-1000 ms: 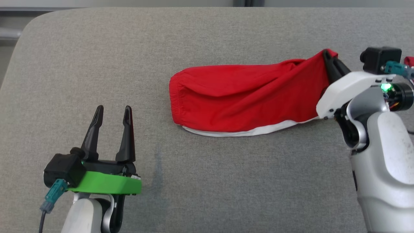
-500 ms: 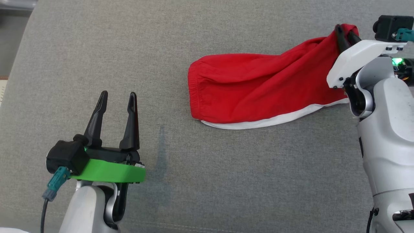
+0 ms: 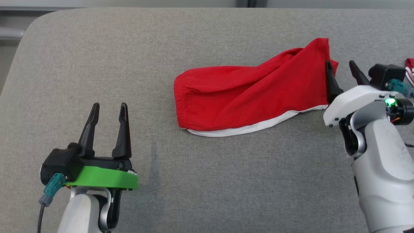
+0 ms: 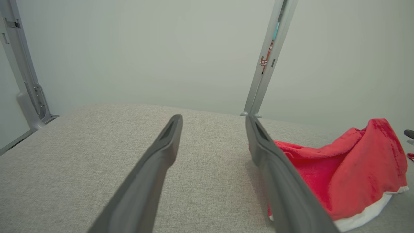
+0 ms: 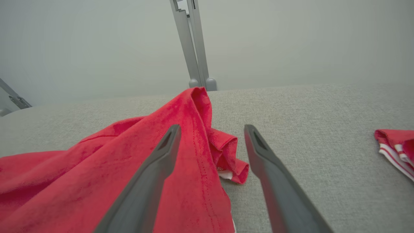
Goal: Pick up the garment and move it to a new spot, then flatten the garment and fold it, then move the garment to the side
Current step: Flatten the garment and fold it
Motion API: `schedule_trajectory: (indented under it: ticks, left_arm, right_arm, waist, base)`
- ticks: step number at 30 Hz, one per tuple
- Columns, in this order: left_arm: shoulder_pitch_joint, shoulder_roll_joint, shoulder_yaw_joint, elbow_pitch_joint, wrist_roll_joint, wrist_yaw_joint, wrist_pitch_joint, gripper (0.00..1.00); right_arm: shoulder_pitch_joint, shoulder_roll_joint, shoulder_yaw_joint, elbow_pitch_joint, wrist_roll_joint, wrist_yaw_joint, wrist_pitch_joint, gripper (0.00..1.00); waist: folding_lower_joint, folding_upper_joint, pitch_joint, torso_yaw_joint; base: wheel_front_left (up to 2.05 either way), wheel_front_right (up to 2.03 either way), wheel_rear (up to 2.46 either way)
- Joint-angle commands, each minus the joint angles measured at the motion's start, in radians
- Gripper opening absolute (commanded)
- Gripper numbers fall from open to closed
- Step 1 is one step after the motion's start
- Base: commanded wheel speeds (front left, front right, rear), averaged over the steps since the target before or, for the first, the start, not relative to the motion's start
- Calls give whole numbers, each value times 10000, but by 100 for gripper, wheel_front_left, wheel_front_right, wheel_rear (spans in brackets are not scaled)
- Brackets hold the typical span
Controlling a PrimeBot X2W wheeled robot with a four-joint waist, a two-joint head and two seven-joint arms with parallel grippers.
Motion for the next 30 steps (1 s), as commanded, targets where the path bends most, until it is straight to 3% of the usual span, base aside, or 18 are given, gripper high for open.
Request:
schedule_trajectory:
  ticks: [1, 12, 30]
  left_arm:
    - [172, 86, 45, 33, 147, -23, -26, 100]
    - [867, 79, 356, 400, 278, -23, -26, 100]
    - [1607, -24, 640, 867, 338, -23, -26, 100]
  right_arm:
    - [413, 72, 59, -263, -91, -6, -170, 100]
    - [3217, 405, 930, -2916, -499, -6, -1618, 100]
    - [5036, 651, 816, -4308, -312, -6, -1121, 100]
  waist:
    - [0, 0, -446, -405]
    - [0, 0, -1306, -940]
    - [0, 0, -2044, -1196]
  base:
    - [0, 0, 0]
    - [0, 0, 0]
    - [0, 0, 0]
